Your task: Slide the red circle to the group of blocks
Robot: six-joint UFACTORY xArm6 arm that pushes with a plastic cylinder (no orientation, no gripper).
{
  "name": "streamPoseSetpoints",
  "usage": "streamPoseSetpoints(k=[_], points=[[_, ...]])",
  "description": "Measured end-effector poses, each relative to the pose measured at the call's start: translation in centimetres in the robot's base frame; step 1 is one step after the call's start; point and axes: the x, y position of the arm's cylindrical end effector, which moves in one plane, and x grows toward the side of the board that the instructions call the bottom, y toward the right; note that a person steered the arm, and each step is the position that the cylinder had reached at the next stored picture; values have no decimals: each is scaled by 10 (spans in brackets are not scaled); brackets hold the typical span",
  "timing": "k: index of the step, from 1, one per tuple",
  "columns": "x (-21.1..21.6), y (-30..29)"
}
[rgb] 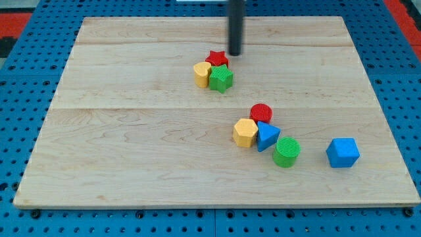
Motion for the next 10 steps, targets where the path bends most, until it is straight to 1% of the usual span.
streamPoseSetpoints(k=[1, 2, 3, 4, 5, 6, 8, 9, 10], points=[[30, 138], [108, 156], [174, 134], [194, 61], [176, -17], [174, -58], [138, -129], [157, -105], [163, -165]])
